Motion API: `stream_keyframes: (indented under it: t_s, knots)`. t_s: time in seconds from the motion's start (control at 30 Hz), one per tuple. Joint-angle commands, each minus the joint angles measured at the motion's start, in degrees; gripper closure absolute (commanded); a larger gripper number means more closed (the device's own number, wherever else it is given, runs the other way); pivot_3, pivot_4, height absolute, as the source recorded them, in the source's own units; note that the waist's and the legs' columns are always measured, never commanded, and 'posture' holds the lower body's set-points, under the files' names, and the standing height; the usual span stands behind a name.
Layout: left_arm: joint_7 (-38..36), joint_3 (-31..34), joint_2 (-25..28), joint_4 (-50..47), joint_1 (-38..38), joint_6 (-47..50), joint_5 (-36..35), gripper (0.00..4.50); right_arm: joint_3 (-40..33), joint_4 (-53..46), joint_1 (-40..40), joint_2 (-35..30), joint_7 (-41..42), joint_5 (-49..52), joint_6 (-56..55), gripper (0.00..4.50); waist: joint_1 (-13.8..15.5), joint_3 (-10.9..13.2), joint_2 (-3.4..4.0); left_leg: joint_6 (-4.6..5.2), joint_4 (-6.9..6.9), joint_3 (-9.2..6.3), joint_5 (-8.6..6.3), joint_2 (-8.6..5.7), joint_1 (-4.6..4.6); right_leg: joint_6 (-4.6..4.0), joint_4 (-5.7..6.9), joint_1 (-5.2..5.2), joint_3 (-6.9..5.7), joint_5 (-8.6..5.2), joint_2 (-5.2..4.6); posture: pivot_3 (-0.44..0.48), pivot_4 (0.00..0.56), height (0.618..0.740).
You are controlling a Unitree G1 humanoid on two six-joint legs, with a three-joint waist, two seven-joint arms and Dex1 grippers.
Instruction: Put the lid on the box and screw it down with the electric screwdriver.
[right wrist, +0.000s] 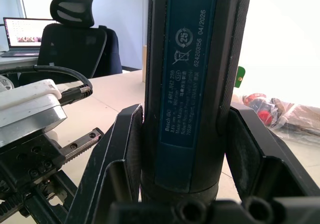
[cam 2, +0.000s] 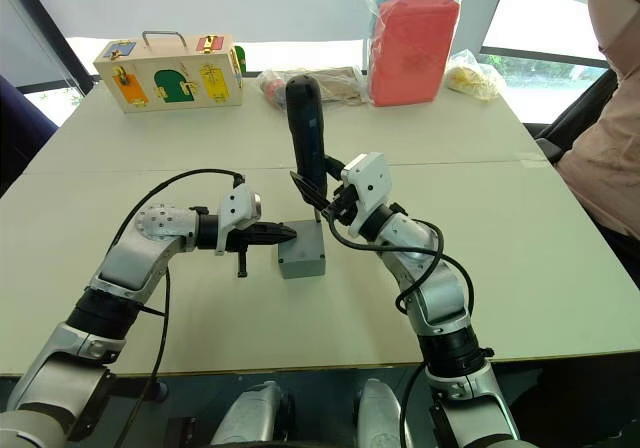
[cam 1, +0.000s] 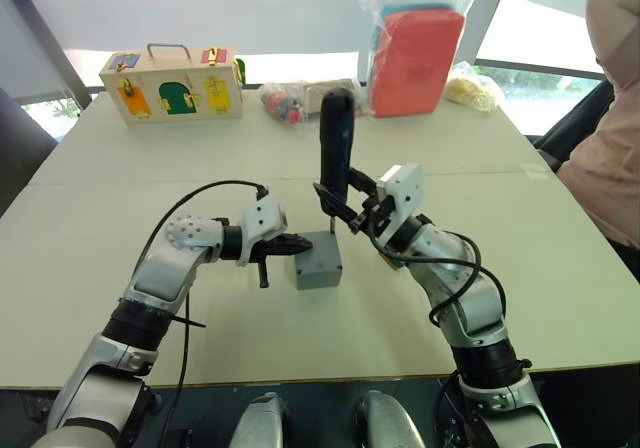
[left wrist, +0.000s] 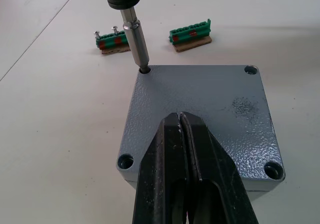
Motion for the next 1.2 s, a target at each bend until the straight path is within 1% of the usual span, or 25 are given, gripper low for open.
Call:
stream_keyframes:
  t_s: [0.03,0.27,0.37,0.47,0.53,0.57,1.03,1.2]
  knots:
    - [-0.01,-0.79,-0.16,-0.6,0.52,-0.31,0.7,4.5,3.64,4.59,4.47,-1.37,0.58,-1.77,5.89,2.64,-0.01,-0.13,-0.04,0.0,0.0,0.0,0.0,0.0,0.0,0.0,0.0,0.0,0.0,0.0,0.0,0.0,0.15,0.73]
    - [0.12,-0.98,-0.45,-0.92,0.67,-0.02,1.01,4.5,4.07,4.72,4.94,-2.16,-0.2,-2.14,8.64,2.64,0.0,-0.8,-0.07,0.02,-0.03,0.0,-0.01,0.07,0.01,-0.05,-0.03,0.0,0.0,-0.03,0.0,0.0,0.15,0.73]
    - [0.07,-1.0,-0.41,-0.99,0.69,0.14,1.09,4.5,3.98,4.7,4.74,-1.71,-1.3,-1.89,10.92,2.64,0.02,-1.06,-0.21,0.03,-0.06,0.0,-0.02,0.08,0.11,-0.24,-0.04,0.1,0.0,-0.14,-0.01,0.0,0.15,0.73]
    - [-0.03,-1.03,-0.33,-0.91,0.68,0.18,1.15,4.5,3.71,4.69,4.51,-1.29,-2.17,-1.43,12.85,2.64,0.03,-1.27,-0.38,0.03,-0.25,0.0,-0.03,0.09,0.43,-0.4,-0.09,0.34,0.0,-0.24,-0.05,0.0,0.15,0.73]
    - [-0.08,-1.11,-0.28,-0.75,0.62,0.14,1.17,4.5,3.5,4.48,4.4,-1.05,-2.58,-0.93,14.21,2.64,0.03,-1.41,-0.47,0.03,-0.62,0.06,-0.03,0.06,0.95,-0.65,-0.17,0.68,0.02,-0.38,-0.14,0.0,0.15,0.73]
    - [-0.08,-1.15,-0.29,-0.64,0.56,0.14,1.18,4.5,3.59,4.42,4.37,-1.11,-2.66,-0.96,14.56,2.64,0.01,-1.47,-0.52,0.03,-0.69,0.06,-0.03,0.06,1.04,-0.66,-0.22,0.76,0.02,-0.41,-0.14,0.0,0.15,0.73]
    - [-0.36,-1.66,-0.21,-0.49,0.98,0.05,1.44,4.5,3.99,2.55,4.89,-1.49,-2.84,-0.57,15.91,2.64,-0.03,-1.52,-0.5,0.02,-0.82,0.0,-0.04,0.18,1.05,-0.74,-0.16,0.66,-0.02,-0.53,-0.14,0.0,0.15,0.73]
    - [-0.4,-1.74,-0.23,-0.47,0.91,0.09,1.53,4.5,3.4,1.85,4.2,-1.79,-2.66,-0.48,16.17,2.64,-0.04,-1.51,-0.49,0.02,-0.87,0.0,-0.04,0.2,1.04,-0.78,-0.18,0.63,-0.03,-0.55,-0.34,0.0,0.15,0.73]
